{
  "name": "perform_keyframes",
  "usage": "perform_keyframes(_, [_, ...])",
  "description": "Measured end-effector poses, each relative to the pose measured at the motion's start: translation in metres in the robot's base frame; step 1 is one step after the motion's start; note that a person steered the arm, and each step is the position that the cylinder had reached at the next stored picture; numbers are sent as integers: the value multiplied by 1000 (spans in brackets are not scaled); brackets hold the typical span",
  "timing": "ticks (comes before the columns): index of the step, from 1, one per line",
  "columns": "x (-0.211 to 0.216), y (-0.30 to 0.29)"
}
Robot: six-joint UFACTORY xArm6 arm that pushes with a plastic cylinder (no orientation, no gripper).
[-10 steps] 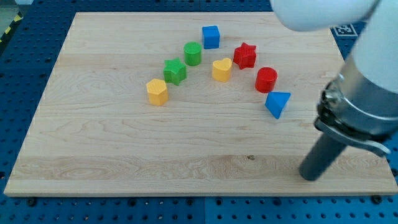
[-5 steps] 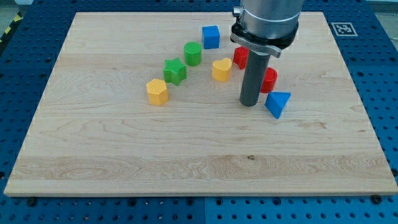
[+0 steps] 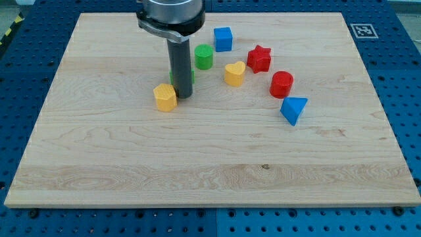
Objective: Push the yellow hexagon to the bottom left
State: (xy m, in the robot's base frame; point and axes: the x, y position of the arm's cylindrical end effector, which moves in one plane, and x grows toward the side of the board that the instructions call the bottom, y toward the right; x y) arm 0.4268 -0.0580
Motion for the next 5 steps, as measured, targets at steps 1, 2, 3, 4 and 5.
perform_keyframes(1, [0,-4])
perform_keyframes(2, [9,-14])
perform_keyframes(3, [16,-26])
perform_keyframes(4, [17,-48])
perform_keyframes(5, [19,-70])
